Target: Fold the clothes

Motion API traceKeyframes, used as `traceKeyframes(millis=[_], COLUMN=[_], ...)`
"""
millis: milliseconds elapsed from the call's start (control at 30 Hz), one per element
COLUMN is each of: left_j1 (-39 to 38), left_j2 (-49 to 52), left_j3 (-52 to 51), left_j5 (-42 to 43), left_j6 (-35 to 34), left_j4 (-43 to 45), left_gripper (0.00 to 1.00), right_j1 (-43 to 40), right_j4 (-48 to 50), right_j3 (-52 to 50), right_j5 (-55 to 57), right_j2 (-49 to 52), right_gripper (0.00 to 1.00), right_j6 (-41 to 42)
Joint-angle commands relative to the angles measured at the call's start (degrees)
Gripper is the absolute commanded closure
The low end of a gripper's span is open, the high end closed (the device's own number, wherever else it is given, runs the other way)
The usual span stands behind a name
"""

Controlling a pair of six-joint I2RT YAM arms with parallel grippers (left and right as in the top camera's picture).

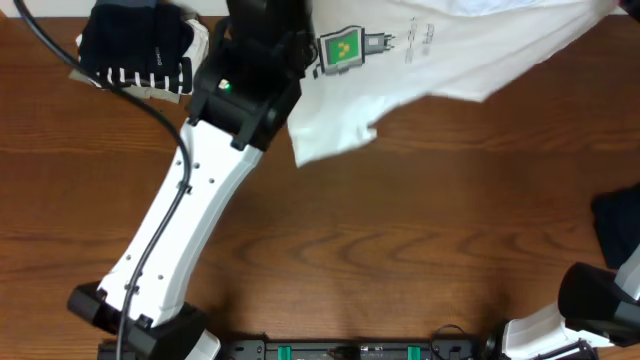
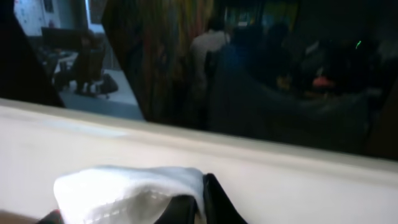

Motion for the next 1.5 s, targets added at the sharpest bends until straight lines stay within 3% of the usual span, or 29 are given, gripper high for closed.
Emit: traceKeyframes(millis=[0, 167, 400, 533, 700, 800, 1067, 1233, 1367, 1467], left_j1=[-0.7, -6.5, -20.4, -26.1, -26.8, -25.0, -11.6, -2.5, 0.8, 0.4], left_j2=[-3.1, -7.6, -17.1, -20.6, -21.4, -20.0, -10.7, -3.4, -0.4, -1.8], left_j3=[1.6, 1.6, 1.6, 1.6, 1.6, 1.6, 1.6, 1.6, 1.9, 4.1], left_j5=[-0.5, -0.6, -0.6, -0.6, -4.0, -8.2, -4.9, 6.4, 9.9, 9.9], left_j6=[1.3, -1.9, -10.8, -14.1, -14.2, -14.2, -12.6, -5.0, 2.3, 4.1], left_j4=[-5.6, -19.6, -34.5, -38.7, -39.4, -39.1, -34.2, -18.0, -4.2, -2.6], left_gripper=[0.94, 0.94, 0.94, 0.94, 0.94, 0.95, 0.94, 0.94, 0.94, 0.94], right_j1=[-0.9, -0.9, -0.8, -0.8, -0.8, -0.8, -0.8, -0.4, -0.4, -1.0], right_j4=[-2.6, -10.1, -19.9, -22.3, -21.4, -20.9, -15.6, -4.4, 1.7, 1.9], right_j3=[0.9, 0.9, 0.9, 0.9, 0.9, 0.9, 0.9, 0.9, 1.0, 3.1], right_j5=[-0.5, 1.3, 2.6, 2.9, 3.3, 3.3, 2.8, -2.8, -8.0, -9.0], right_j2=[-0.6, -1.3, -6.5, -10.5, -13.2, -12.7, -4.9, 1.2, 2.6, 1.8], right_gripper=[0.98, 0.98, 0.99, 0.98, 0.99, 0.98, 0.98, 0.98, 0.99, 0.99], right_j6=[0.8, 0.4, -1.6, -2.3, -1.9, -1.6, -0.5, -0.2, 2.8, 2.3])
